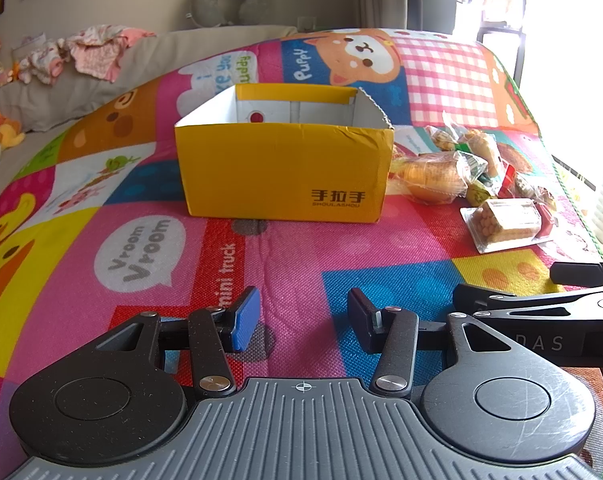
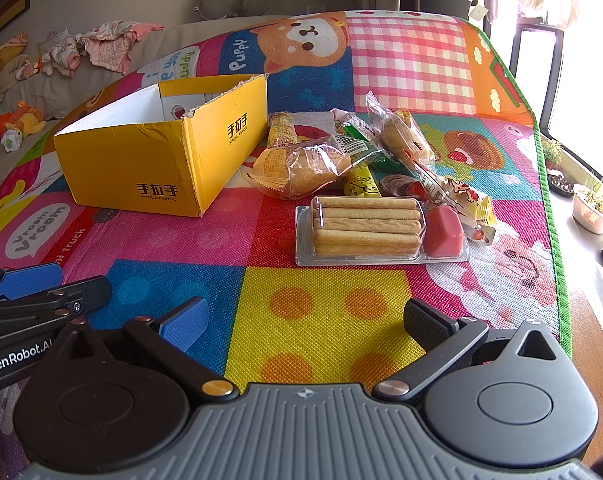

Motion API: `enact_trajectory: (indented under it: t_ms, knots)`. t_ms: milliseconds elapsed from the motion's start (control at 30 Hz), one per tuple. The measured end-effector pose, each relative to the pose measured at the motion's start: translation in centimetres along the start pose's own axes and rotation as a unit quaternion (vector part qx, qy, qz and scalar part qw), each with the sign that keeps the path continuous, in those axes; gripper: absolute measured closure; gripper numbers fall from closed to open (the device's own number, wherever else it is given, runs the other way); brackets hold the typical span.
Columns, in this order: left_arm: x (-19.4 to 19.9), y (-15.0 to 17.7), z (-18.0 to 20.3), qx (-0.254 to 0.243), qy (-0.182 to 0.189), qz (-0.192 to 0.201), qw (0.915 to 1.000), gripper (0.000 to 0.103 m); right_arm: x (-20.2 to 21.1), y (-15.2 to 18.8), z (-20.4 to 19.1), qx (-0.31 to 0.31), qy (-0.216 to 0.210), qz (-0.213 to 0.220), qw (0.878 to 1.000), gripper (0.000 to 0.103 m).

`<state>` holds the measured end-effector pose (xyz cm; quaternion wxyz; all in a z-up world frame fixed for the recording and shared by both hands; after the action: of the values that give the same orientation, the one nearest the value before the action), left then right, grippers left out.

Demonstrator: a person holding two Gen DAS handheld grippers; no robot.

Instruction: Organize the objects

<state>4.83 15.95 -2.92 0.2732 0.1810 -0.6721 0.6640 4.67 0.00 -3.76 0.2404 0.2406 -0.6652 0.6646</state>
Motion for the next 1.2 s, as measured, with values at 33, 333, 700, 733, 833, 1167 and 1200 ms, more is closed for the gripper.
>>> enact_trajectory:
  t_ms: [33,333,700,733,833,1167,1200]
  knots:
    - [0.0,0.0,0.0,0.0,0.0,0.0,1.0,0.05,0.0,0.0,0.0,0.0,0.0,0.0,1.0,0.0]
    - [-0.05,0.01,-0.02,0.0,0.0,0.0,1.0,0.05,-0.01,0.0,0.0,0.0,0.0,0.0,1.0,0.0]
    - [-0.12,0.18,0.02,-0.003,-0.002,0.0,1.0,0.05,0.01,-0.03,0.2,0.0,-0.003,0.0,1.0,0.0]
    - [-0.1,0.13,0.05,-0.003,-0.003,0.0,1.0,0.05,0.01,-0.03,0.13,0.0,-0.002,0.0,1.0,0.0]
    - [-0.07,0.1,0.06,-0.004,-0.003,0.0,1.0,0.05,-0.31,-0.05,0.15,0.0,-0.001,0.0,1.0,0.0]
    - [0.03,0.06,0.24,-0.005,-0.004,0.0,1.0,0.05,-0.42,-0.37,0.1,0.006,-0.009,-0.016,1.0,0.0]
    - [-0.03,-0.01,0.24,-0.005,-0.004,0.0,1.0,0.05,-0.41,-0.4,0.19,0.007,-0.013,-0.019,1.0,0.0]
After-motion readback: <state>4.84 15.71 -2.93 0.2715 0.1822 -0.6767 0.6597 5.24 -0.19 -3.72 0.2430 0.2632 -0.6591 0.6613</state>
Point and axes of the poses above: each gripper's, at about its wrist camera, not at the fingertips, and x roughly against the way its jaws point, z to its right, y to its underside, the point moved 6 cm from there along -x, roughly the way its jaws point, and after that the axes turned 1 degree about -z, right-handed, at the moved point
